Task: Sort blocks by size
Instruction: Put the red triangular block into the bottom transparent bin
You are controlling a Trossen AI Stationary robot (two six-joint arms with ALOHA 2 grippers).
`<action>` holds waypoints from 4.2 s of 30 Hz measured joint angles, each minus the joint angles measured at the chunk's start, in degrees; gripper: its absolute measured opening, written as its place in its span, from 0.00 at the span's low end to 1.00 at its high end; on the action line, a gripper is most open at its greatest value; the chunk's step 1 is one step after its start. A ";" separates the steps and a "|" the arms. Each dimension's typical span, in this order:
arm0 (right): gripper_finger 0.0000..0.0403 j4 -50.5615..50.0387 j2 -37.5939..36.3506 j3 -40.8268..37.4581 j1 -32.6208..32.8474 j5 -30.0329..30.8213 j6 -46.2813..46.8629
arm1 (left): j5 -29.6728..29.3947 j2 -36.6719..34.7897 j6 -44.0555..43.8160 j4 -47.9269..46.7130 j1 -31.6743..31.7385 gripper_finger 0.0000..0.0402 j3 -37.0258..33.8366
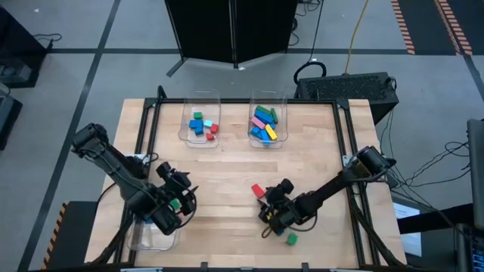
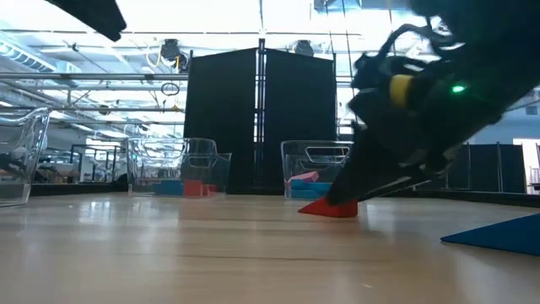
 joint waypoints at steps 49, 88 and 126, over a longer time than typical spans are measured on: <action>0.33 10.02 -7.90 0.01 -4.42 -18.37 -18.81 | -9.16 15.98 55.27 37.62 6.22 0.65 -1.38; 0.33 44.71 -7.61 -2.68 -9.70 -51.44 -31.46 | 8.91 16.54 71.74 57.98 2.40 0.63 -1.31; 0.40 39.78 -7.64 -2.46 -11.49 -42.91 -30.03 | 4.40 16.60 69.39 55.18 4.36 0.17 -1.40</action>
